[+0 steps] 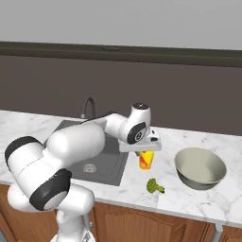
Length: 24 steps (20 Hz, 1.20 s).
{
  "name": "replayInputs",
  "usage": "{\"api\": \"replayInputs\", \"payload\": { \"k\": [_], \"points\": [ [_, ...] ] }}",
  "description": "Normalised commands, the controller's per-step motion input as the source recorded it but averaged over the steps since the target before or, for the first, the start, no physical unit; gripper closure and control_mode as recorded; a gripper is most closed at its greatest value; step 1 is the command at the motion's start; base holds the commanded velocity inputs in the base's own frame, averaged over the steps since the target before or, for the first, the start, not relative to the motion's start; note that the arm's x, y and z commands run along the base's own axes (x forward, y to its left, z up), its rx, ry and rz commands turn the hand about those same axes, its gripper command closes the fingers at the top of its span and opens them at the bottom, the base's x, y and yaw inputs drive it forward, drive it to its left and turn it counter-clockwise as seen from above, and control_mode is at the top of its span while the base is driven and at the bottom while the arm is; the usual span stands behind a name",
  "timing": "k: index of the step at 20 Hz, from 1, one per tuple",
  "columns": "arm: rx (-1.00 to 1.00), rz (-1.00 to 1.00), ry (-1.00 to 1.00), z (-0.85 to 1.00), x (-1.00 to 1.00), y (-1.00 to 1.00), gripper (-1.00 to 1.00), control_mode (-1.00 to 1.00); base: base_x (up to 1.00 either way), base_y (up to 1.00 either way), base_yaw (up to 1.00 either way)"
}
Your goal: Remove the broccoli and sweet potato from the sink. Then move the bowl and cup from the counter to the sink for washing.
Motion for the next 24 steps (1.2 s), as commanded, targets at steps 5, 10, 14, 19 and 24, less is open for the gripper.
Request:
{"api": "replayInputs", "payload": {
  "k": [5, 10, 14, 19, 24],
  "points": [
    [0.00, 0.00, -0.10, 0.27, -0.10, 0.29, 1.00, -1.00, 0.00, 0.00, 0.00],
    [0.00, 0.00, -0.09, 0.28, -0.11, 0.20, 1.00, -1.00, 0.00, 0.00, 0.00],
    [0.00, 0.00, -0.09, 0.26, -0.09, 0.22, 1.00, -1.00, 0.00, 0.00, 0.00],
    [0.00, 0.00, -0.09, 0.16, -0.01, 0.28, 1.00, -1.00, 0.00, 0.00, 0.00],
    [0.00, 0.00, -0.07, 0.14, 0.01, 0.28, 1.00, -1.00, 0.00, 0.00, 0.00]
  ]
}}
